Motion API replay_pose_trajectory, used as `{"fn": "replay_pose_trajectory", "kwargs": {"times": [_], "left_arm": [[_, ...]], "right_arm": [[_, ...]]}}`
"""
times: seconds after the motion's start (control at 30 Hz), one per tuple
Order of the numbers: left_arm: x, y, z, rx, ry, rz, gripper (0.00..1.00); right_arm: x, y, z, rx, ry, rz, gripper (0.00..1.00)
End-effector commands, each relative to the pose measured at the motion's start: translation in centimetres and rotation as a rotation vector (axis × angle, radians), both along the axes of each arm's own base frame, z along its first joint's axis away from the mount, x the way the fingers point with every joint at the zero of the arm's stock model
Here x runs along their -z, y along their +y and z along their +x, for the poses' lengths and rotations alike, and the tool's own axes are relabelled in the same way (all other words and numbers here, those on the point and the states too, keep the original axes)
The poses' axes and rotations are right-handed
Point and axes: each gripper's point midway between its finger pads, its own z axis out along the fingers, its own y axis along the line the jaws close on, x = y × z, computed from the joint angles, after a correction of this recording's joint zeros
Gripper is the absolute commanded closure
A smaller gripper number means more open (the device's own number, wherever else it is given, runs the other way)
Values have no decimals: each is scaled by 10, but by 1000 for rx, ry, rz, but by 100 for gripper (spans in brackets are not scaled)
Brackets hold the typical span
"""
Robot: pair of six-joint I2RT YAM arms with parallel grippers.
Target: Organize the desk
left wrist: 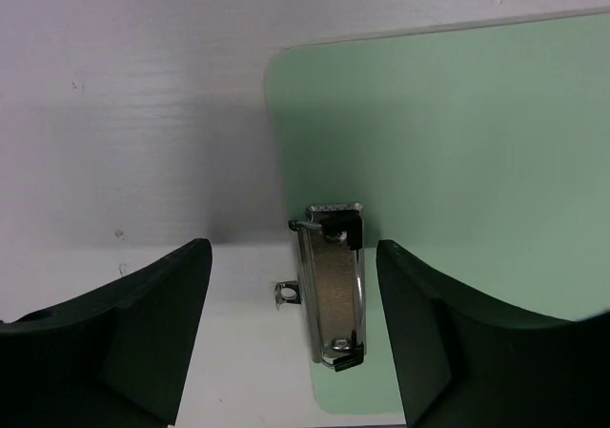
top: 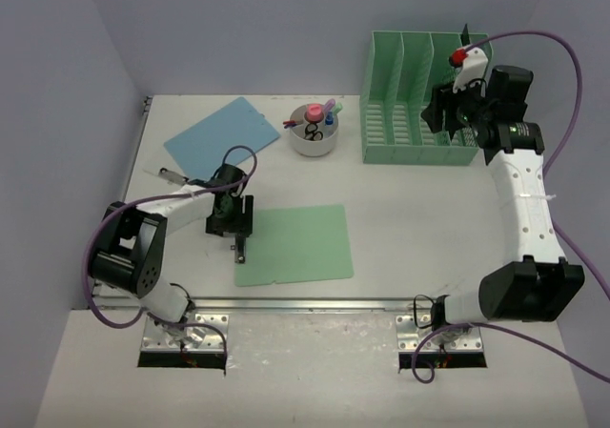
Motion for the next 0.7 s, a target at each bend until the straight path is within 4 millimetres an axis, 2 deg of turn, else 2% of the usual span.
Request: {"fn": "replay_pose_trajectory", "kwargs": {"times": [0.0, 0.1, 0.23, 0.3, 0.43, 0.47, 0.53, 0.63, 0.67], "left_arm": [[-3, -16, -1, 15, -10, -21, 31], [1, -23, -7, 41, 10, -6, 32], [19, -26, -18, 49, 104, 0, 36], [28, -24, -22, 50, 144, 11, 38], [33, -25, -26, 53, 168, 11, 47], [32, -25, -26, 49, 170, 7, 53], [31, -27, -26, 45, 169, -4, 59], [26, -32, -23, 27, 145, -33, 74], [21, -34, -18, 24, 118, -44, 87]], "right_arm": [[-17, -4, 8, 7, -67, -31, 42], [-13, -3, 13, 9, -59, -23, 42], [-9, -3, 16, 9, -34, -8, 42], [-5, -1, 16, 1, -21, -2, 42], [5, 4, 11, -21, 11, -1, 42], [8, 5, 10, -25, 15, -1, 42], [15, 8, 8, -32, 30, 1, 42], [23, 19, 3, -66, 54, 10, 42], [30, 29, -1, -100, 71, 14, 43]]}}
